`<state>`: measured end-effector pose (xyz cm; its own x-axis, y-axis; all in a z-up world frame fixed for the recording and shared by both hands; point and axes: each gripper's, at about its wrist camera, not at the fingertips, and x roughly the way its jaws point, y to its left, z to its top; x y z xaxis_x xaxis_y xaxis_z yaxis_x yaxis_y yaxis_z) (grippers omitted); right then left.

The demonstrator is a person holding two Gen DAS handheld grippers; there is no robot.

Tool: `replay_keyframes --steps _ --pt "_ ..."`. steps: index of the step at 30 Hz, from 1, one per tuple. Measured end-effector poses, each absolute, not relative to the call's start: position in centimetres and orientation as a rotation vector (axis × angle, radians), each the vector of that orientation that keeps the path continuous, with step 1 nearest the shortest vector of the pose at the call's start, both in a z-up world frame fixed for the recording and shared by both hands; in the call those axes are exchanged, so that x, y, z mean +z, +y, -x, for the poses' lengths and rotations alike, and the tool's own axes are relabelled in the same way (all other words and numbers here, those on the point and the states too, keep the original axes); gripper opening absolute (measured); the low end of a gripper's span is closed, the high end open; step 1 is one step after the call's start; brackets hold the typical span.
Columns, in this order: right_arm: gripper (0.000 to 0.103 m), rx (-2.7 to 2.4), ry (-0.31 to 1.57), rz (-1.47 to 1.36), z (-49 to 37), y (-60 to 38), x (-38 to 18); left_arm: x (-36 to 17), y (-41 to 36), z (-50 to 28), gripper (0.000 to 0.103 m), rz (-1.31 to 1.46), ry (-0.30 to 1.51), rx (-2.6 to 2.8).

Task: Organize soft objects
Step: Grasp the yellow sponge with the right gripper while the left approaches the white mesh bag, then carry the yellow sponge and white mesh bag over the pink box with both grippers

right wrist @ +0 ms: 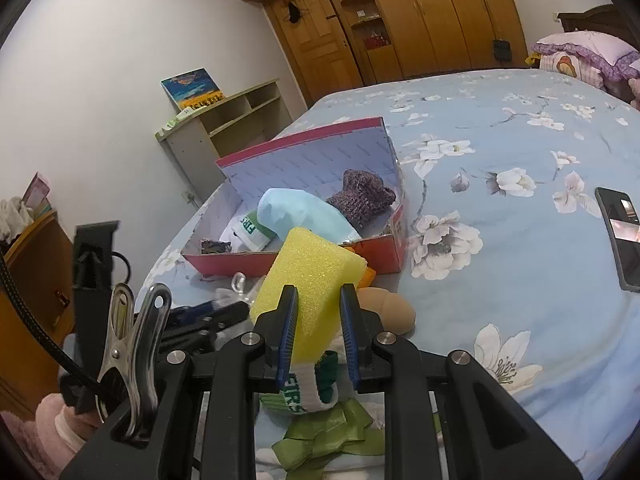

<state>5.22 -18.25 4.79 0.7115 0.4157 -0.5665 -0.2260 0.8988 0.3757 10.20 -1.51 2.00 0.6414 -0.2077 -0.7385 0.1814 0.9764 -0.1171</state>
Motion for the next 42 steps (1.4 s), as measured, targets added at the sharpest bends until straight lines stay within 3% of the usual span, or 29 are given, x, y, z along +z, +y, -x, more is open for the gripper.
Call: replay_keyframes --steps 20,42 --pt "0.022 0.356 0.670 -0.259 -5.2 -17.7 6.0 7.5 2.7 -10.9 0.019 0.044 0.704 -0.117" --pt "0.022 0.347 0.598 -0.133 -10.2 -16.0 10.4 6.8 4.7 -15.8 0.019 0.040 0.714 -0.058"
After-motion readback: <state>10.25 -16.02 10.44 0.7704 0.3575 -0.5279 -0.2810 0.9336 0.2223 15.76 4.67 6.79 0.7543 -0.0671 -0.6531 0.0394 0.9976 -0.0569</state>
